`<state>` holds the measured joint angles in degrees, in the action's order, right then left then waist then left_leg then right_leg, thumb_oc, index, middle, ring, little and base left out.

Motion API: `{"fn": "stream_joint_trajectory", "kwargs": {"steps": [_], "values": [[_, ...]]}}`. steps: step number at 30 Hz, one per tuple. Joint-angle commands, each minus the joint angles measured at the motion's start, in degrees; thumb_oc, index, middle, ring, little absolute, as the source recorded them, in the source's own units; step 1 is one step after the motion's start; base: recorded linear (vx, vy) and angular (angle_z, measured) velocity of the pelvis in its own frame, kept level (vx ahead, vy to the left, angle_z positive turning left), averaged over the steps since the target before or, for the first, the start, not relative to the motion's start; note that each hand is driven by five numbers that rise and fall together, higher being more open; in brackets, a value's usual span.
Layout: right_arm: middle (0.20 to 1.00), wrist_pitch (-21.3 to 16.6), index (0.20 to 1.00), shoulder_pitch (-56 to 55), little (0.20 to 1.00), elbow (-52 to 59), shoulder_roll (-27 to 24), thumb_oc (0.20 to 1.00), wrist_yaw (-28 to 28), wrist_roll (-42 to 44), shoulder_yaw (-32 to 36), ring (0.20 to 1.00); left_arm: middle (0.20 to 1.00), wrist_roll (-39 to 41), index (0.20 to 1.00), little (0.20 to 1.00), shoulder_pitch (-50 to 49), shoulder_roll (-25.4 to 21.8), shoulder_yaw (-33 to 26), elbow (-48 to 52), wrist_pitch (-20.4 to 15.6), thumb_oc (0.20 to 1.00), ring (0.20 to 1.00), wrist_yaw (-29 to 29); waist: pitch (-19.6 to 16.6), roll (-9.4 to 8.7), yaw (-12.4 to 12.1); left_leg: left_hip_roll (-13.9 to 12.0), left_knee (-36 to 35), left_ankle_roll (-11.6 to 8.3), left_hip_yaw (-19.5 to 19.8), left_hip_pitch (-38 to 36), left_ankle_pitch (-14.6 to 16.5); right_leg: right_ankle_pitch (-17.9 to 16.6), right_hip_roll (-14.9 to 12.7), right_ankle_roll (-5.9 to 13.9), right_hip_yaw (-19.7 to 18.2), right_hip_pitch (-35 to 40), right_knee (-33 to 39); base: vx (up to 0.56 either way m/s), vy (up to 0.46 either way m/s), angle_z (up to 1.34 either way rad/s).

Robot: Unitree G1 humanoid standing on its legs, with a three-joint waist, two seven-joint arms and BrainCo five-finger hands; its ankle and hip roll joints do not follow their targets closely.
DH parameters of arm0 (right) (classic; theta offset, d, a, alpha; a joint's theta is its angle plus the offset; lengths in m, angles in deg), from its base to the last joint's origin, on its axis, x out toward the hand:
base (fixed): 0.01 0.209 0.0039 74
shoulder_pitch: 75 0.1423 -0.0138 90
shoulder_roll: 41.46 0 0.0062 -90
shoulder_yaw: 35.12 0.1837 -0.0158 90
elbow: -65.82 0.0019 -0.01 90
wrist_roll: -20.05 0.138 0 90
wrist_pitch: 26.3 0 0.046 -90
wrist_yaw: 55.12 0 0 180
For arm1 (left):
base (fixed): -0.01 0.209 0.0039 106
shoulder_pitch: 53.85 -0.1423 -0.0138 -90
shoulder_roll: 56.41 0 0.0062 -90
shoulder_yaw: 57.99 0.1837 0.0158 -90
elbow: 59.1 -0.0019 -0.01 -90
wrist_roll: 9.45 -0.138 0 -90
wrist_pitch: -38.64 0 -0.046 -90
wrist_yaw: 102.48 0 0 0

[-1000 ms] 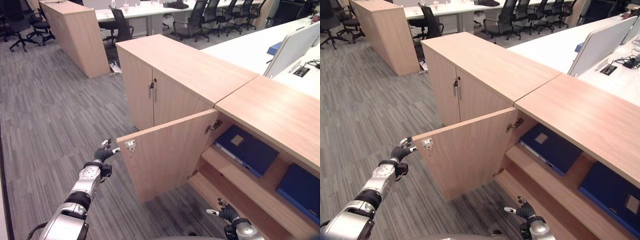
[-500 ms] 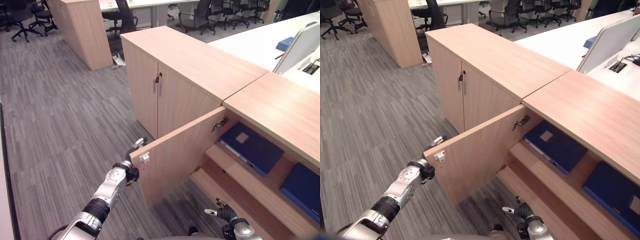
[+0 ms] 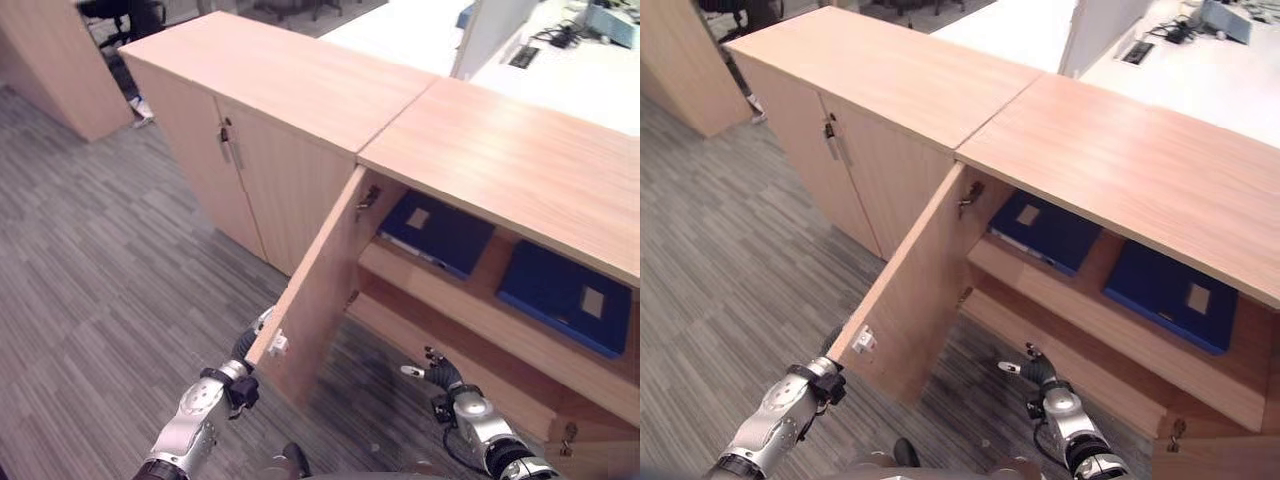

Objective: Put the empty folder in the office cabinet

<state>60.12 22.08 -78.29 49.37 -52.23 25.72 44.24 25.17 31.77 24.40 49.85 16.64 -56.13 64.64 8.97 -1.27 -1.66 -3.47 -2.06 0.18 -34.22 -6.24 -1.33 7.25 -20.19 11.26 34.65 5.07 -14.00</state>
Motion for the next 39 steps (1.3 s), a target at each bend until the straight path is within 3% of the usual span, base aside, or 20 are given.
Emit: {"fn": "stream_joint_trajectory", "kwargs": {"steps": [1,4,9,10,11,13,15,16,18,20,21,27,35,39], "values": [[1.0,-1.13,1.0,0.46,1.0,-0.23,-3.43,1.0,1.53,2.08,-0.43,1.0,1.0,0.71,1.0,1.0,5.47,5.71,3.31,2.11,-1.88,1.0,1.0,-0.89,-4.01,3.11,1.54,-4.5,0.01,-3.13,4.4,0.84,-1.28,-5.43,6.61,-0.32,-4.06,2.61,8.93,-0.07,-0.333,-0.8],[1.0,-1.32,1.0,0.67,1.0,-0.23,-4.39,1.0,1.71,2.1,-0.47,1.0,1.0,0.17,1.0,1.0,5.09,6.7,3.89,2.46,-1.47,1.0,1.0,-1.63,-4.22,4.75,3.35,-7.52,1.37,-5.66,2.45,0.73,-3.31,-5.56,9.38,-1.25,-6.44,5.02,15.07,-0.02,-0.216,-0.64],[1.0,-1.54,1.0,0.87,1.0,1.19,-5.61,1.0,1.56,1.62,-1.56,1.0,1.0,0.3,1.0,1.0,5.68,8.75,4.61,1.92,-1.58,1.0,1.0,-1.36,-2.97,5.96,6.79,-12.85,7.62,-8.9,-1.11,0.8,-5.33,-4.08,11.76,-2.79,-11.17,6.18,18.49,-0.02,-0.171,-0.69],[1.0,-1.49,1.0,1.33,1.0,1.56,-5.98,1.0,1.54,1.58,-2.03,1.0,1.0,0.21,1.0,1.0,6.07,9.12,4.71,1.48,-1.9,1.0,1.0,-0.82,-2.45,6.38,6.96,-13.4,9.15,-9.95,-0.1,0.61,-6.29,-3.53,12.52,-3.16,-13.23,6.21,18.61,-0.03,-0.086,-0.93],[1.0,-1.48,1.0,1.82,1.0,1.99,-6.33,1.0,1.48,1.44,-2.55,1.0,1.0,0.28,1.0,1.0,6.31,9.48,4.68,1.43,-2.17,1.0,1.0,-0.38,-1.93,6.91,6.75,-13.5,10.12,-9.32,1.16,1.47,-8.28,-4.45,13.07,-3.5,-14.11,5.23,18.87,-0.02,-0.057,-0.98],[1.0,-1.46,1.0,2.92,1.0,2.52,-7.13,1.0,1.49,1.56,-3.52,1.0,1.0,0.32,1.0,1.0,6.85,9.98,4.42,0.84,-2.81,1.0,1.0,0.98,-1.65,6.95,5.03,-9.61,9.65,-8.43,12.33,4.3,-7.91,-5.11,12.66,-3.31,-17.82,3.76,19.0,0.0,-0.021,-1.16],[1.0,-1.49,1.0,2.25,1.0,2.54,-7.15,1.0,1.22,1.31,-4.2,1.0,1.0,-0.07,1.0,1.0,7.19,10.97,4.28,-0.79,-3.78,1.0,1.0,2.45,-1.55,5.64,3.04,-3.84,6.58,-6.73,25.22,5.91,-2.24,-5.24,11.91,-2.8,-22.54,2.73,18.92,0.11,-0.05,-1.78],[1.0,-1.49,1.0,2.27,1.0,2.55,-7.15,1.0,1.22,1.3,-4.18,1.0,1.0,-0.07,1.0,1.0,7.24,10.98,4.28,-0.83,-3.81,1.0,1.0,2.45,-1.65,5.63,3.02,-3.81,6.52,-6.68,25.21,6.11,-2.43,-5.43,11.88,-2.8,-22.55,2.52,18.98,0.11,-0.042,-1.67],[1.0,-1.68,1.0,1.9,1.0,2.14,-6.99,1.0,1.16,1.1,-4.29,1.0,1.0,-0.5,1.0,1.0,7.64,11.33,3.64,-1.42,-4.27,1.0,1.0,3.06,-1.02,4.83,1.88,-0.41,5.6,-6.87,32.49,8.91,-2.11,-6.28,12.27,-2.42,-25.86,1.72,19.0,0.06,-0.058,-0.85],[1.0,-1.65,1.0,1.87,1.0,2.1,-6.71,1.0,1.13,0.94,-4.43,1.0,1.0,-0.42,1.0,1.0,7.83,11.34,3.0,-1.59,-4.55,1.0,1.0,3.32,-0.76,4.53,1.85,-0.36,5.64,-7.15,32.37,9.31,-2.16,-6.18,12.31,-2.32,-26.83,1.51,19.0,0.04,-0.037,-0.55],[1.0,-1.55,1.0,1.12,1.0,2.6,-5.82,1.0,0.54,0.44,-4.58,1.0,1.0,-0.7,1.0,1.0,7.79,11.49,1.8,-2.64,-4.82,1.0,1.0,3.56,-1.35,4.75,2.11,-1.06,3.2,-6.81,30.16,7.07,-2.01,-6.17,12.9,-2.18,-27.8,1.37,19.0,0.04,-0.025,-1.01],[1.0,-1.32,1.0,-0.9,1.0,5.34,-4.45,1.0,-0.27,-0.07,-5.13,1.0,1.0,-1.6,1.0,1.0,9.5,11.44,-2.95,-8.4,-5.77,1.0,1.0,7.38,-2.97,4.74,3.91,-1.53,-1.71,-5.79,25.52,0.71,-1.79,-7.62,13.07,-1.26,-29.52,1.48,19.0,0.09,0.038,-0.71],[1.0,-1.68,1.0,-5.65,1.0,9.24,-3.52,1.0,-1.96,0.0,-6.01,1.0,1.0,0.2,1.0,1.0,24.42,6.18,-11.35,-24.58,-7.78,1.0,1.0,14.32,-5.06,3.22,7.67,-1.08,-2.94,-4.83,21.44,-2.06,0.09,-8.61,12.6,-0.36,-30.38,1.2,18.34,0.06,0.051,-0.16],[1.0,-1.65,1.0,-7.06,1.0,9.6,-3.74,1.0,-2.5,-0.27,-5.94,1.0,1.0,-0.14,1.0,1.0,28.63,2.97,-12.65,-29.03,-7.79,1.0,1.0,15.08,-5.4,2.76,8.48,-0.9,-2.94,-4.55,20.82,-2.54,0.67,-8.77,12.36,-0.09,-30.34,1.09,17.93,0.04,0.047,-0.19]]}}
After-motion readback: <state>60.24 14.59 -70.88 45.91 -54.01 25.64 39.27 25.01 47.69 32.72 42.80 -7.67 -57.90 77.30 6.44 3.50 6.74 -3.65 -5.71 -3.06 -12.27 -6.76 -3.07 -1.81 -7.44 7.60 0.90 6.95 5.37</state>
